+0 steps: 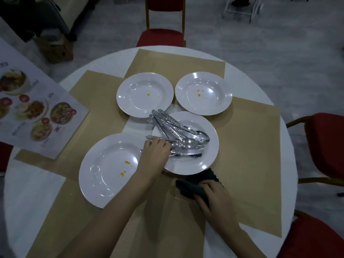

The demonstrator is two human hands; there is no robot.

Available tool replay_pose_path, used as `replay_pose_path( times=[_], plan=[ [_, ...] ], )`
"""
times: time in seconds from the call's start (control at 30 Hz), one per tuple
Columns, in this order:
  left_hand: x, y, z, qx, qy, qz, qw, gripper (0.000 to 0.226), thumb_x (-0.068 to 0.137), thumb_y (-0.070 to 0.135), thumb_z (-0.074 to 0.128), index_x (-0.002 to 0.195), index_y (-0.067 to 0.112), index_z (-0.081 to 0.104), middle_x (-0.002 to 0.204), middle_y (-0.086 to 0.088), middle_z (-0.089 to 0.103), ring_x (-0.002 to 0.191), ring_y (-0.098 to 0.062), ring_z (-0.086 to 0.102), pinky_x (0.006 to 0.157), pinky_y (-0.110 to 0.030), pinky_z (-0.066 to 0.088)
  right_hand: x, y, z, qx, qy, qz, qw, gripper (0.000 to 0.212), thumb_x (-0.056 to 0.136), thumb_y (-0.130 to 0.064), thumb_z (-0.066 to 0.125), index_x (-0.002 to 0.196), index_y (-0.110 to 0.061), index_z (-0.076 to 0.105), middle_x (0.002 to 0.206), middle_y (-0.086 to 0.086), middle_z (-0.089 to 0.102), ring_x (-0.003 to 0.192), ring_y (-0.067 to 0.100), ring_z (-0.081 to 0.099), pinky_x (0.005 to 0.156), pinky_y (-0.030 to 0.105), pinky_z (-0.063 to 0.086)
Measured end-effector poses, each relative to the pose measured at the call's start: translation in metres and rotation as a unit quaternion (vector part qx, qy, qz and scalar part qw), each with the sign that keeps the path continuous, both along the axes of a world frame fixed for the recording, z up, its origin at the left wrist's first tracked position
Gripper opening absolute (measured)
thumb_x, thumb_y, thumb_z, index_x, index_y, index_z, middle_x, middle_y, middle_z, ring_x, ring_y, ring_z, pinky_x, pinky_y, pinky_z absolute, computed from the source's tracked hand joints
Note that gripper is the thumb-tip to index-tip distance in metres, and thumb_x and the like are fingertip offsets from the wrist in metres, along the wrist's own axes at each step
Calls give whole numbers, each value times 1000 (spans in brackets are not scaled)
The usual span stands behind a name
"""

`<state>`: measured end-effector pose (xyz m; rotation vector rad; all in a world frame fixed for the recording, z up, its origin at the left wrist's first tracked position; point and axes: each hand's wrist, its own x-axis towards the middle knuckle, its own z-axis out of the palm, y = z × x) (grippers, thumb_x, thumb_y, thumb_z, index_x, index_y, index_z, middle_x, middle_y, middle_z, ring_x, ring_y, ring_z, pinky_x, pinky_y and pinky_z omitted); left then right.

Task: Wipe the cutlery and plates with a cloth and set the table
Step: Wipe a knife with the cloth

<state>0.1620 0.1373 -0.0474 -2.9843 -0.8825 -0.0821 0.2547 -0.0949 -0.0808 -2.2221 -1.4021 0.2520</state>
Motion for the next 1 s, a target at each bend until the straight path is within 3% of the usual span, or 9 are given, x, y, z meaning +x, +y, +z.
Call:
replay_pose_path(
  times=[0.13,0.2,0.37,0.5,0.7,0.9,1.0],
  plan=[
    [-3,-2,-2,-47,-20,3,999,16,73,19,79,84,20,67,89,4,69,84,-21,64,70,-36,49,4,2,-1,-2,-4,-4,1000,24,87,-36,51,92,-17,65,94,-3,63,75,15,58,62,24,43],
    [-2,-4,0,-84,-44,7,995,11,79,23,72,89,18,68,94,0,69,89,-24,63,74,-38,47,2,0,-3,-3,-3,-5,1000,24,87,-36,53,93,-16,66,96,-3,64,78,14,58,65,22,43],
    [4,-9,3,-107,-11,-18,994,18,93,20,54,104,14,66,113,-3,63,113,-25,53,89,-39,38,2,-6,-7,-7,21,2,1000,26,86,-33,54,100,-15,67,104,-2,64,88,12,59,74,19,42],
    [-1,-2,3,-196,-85,-3,977,11,91,15,58,94,10,68,101,-7,65,100,-28,57,78,-38,42,1,-9,-6,-12,24,3,1000,28,85,-32,55,104,-15,67,109,-2,64,95,13,59,79,24,46],
    [-2,4,10,-286,-78,26,955,12,97,12,47,94,8,58,87,-9,65,82,-27,60,68,-36,43,-5,-13,-5,-1,30,-5,1000,32,84,-31,53,109,-15,66,115,-1,63,105,15,58,86,32,48],
    [-3,1,18,-292,-83,36,952,22,99,32,46,108,12,48,82,-4,62,73,-27,59,60,-34,38,-7,-13,-3,1,30,-9,1000,33,84,-31,52,110,-16,65,117,-2,61,108,13,55,88,31,46],
    [-2,2,19,-225,-65,32,972,22,98,34,46,110,16,48,85,-4,66,76,-29,62,58,-32,38,-9,-13,-3,2,32,-13,999,34,83,-31,51,110,-17,65,117,-3,61,109,11,54,89,29,43]
  ],
)
